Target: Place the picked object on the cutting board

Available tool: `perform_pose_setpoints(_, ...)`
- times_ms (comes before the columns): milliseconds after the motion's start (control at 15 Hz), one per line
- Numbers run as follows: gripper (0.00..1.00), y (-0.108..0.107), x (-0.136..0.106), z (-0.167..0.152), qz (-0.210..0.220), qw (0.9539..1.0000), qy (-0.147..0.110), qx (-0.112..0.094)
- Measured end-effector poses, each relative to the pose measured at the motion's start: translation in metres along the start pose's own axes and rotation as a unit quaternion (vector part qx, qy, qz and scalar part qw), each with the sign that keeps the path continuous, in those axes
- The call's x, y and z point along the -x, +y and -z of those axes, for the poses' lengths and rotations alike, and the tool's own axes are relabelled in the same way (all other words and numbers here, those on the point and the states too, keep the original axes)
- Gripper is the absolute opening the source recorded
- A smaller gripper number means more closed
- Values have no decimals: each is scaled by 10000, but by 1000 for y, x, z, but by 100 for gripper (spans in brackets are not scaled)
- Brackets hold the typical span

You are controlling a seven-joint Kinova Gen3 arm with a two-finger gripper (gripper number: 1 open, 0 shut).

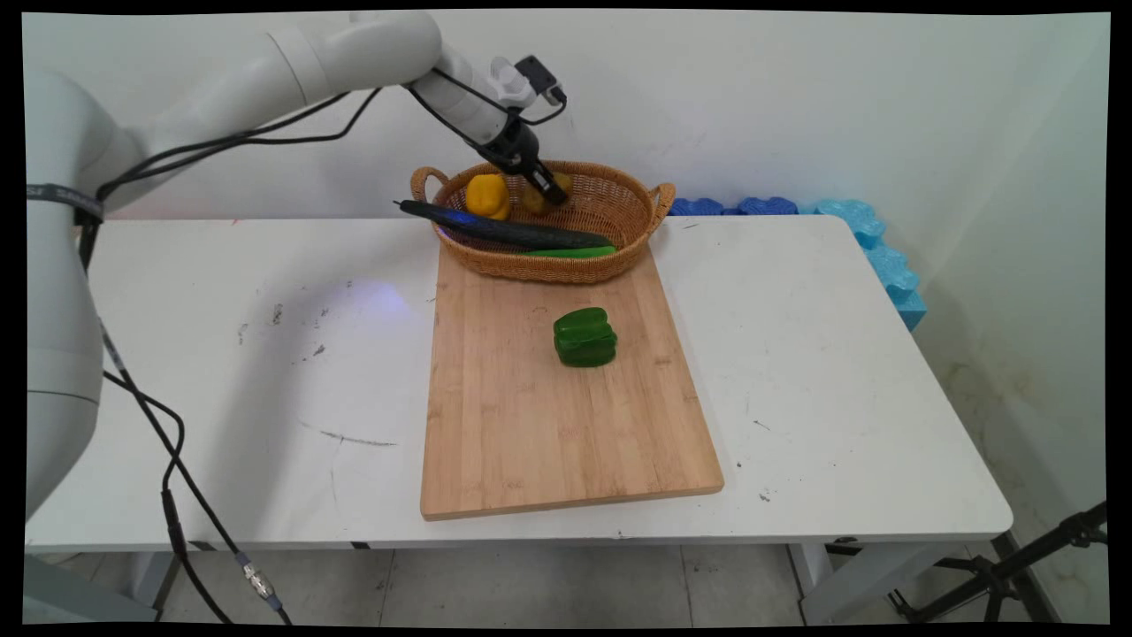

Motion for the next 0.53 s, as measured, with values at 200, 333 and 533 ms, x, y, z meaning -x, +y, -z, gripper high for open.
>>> perform_pose_setpoints(200,0,7,-1,22,-162,9998,104,73)
perform_pose_setpoints(333,0,14,1,43,-310,9993,169,137)
perform_pose_setpoints(533,0,24,6,68,-480,9984,213,226)
